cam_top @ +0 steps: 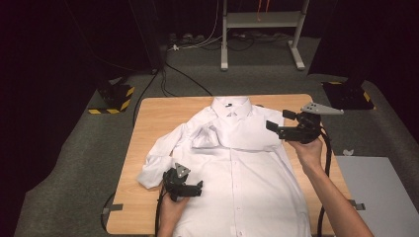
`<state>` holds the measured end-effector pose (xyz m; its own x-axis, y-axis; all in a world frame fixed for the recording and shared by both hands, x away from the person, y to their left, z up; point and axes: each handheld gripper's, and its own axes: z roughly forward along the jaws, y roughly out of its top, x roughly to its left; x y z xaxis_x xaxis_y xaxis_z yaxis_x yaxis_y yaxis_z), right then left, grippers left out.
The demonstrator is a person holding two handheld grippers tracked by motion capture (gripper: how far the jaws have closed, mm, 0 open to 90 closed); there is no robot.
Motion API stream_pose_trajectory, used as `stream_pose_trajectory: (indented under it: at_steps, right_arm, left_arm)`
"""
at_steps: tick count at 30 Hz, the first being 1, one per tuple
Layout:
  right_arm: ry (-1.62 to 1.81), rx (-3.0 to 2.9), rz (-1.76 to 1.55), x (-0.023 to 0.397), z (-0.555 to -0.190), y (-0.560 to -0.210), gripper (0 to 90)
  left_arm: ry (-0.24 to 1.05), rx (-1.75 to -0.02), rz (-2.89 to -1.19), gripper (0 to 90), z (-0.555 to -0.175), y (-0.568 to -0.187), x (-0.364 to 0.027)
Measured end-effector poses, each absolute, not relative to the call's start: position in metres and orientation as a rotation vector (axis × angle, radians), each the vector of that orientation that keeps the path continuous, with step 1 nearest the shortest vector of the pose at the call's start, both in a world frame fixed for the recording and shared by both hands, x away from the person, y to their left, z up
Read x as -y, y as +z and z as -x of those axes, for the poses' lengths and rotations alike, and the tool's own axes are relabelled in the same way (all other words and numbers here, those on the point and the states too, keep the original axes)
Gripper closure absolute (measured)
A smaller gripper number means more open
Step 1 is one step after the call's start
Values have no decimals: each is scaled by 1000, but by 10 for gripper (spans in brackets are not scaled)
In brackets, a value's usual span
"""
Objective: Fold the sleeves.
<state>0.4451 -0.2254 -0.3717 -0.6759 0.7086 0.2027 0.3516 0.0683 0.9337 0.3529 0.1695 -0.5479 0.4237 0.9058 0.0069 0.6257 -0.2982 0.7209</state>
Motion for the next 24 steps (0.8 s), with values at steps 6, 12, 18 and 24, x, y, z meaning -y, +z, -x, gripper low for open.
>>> stream_pose_trajectory:
  at_steps: [6,12,18,24]
  right_arm:
    - [1637,-2030,-1072,232,-441,-372,94]
    - [1648,-2012,-1076,238,-435,-375,94]
    - [1647,-2006,-1101,247,-431,-381,94]
    - [1654,-1990,-1122,255,-425,-386,94]
  left_arm:
    - [557,-1290,-2033,16,-353,-548,-169]
    - [557,-1290,-2033,16,-353,-548,-169]
    - [557,-1290,-2033,16,-353,-548,-169]
    - [557,-1290,-2033,16,-353,-548,-169]
